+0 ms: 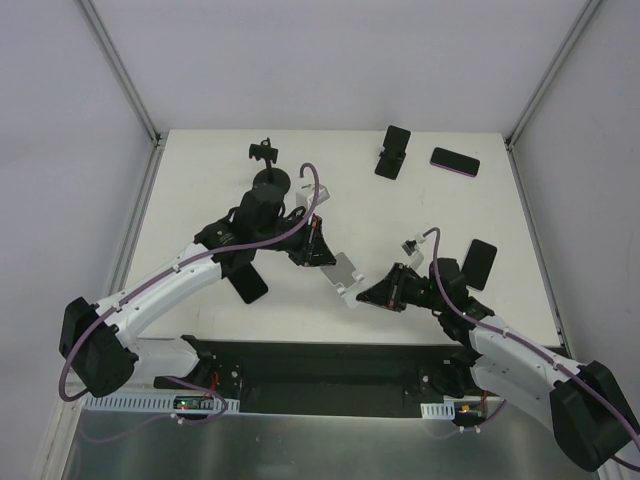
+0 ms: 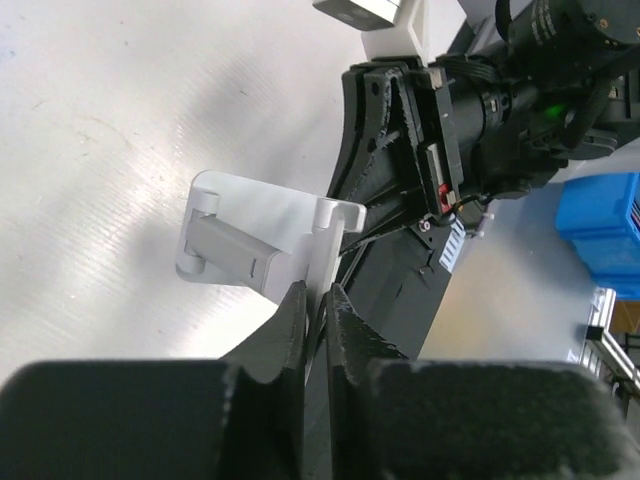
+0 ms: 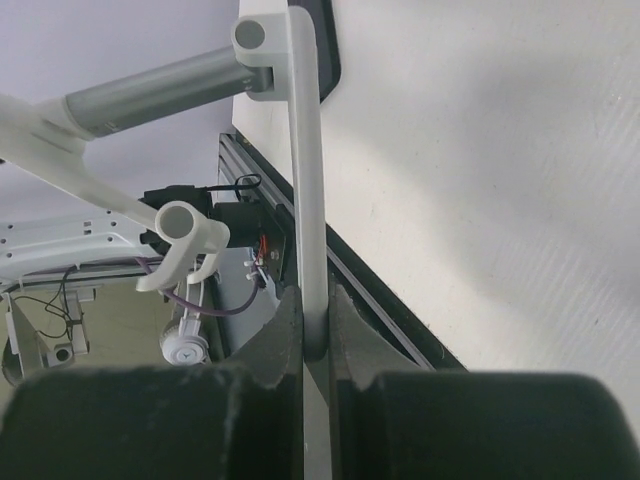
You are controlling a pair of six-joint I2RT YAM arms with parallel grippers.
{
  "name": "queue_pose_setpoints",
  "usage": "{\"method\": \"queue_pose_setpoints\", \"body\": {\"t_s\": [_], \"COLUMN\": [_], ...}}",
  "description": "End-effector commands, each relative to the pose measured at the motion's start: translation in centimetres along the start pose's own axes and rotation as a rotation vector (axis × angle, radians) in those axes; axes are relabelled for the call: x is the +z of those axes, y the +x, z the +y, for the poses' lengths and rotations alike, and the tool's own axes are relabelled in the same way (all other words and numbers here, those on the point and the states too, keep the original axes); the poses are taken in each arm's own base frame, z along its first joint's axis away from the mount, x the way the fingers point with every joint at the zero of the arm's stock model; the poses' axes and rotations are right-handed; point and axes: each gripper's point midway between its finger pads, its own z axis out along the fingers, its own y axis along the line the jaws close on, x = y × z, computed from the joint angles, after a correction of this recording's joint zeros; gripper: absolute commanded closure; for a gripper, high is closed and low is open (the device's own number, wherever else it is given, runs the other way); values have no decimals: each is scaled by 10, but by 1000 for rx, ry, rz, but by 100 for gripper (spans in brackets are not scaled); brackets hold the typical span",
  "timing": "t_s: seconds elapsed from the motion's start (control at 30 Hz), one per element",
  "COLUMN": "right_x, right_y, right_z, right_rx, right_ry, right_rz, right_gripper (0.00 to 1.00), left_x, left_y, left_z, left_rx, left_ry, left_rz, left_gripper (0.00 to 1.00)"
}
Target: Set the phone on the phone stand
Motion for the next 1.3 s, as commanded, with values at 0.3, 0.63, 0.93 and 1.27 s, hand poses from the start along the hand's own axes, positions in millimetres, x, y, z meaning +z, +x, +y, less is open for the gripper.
{"method": "queue_pose_setpoints", "body": {"t_s": [0.3, 0.63, 0.93, 1.27], "right_x": [-14, -10, -16, -17], "right_y": [-25, -28, -38, -41], "right_z": [73, 61, 68, 70], "right_rx": [-262, -215, -201, -195], "right_ry": [-256, -212, -220, -221], "right_rz": [-105, -112, -152, -150], "right_gripper": [99, 99, 99, 99], "left_x": [-12, -20, -25, -32], "left_y": [5, 5, 16, 5], "left_z": [-47, -44, -23, -20], "left_rx": [-108, -132, -113, -81], "left_ry": [250, 178, 32, -17], "left_rz": [119, 90, 77, -2], "left_gripper": [100, 58, 59, 51]}}
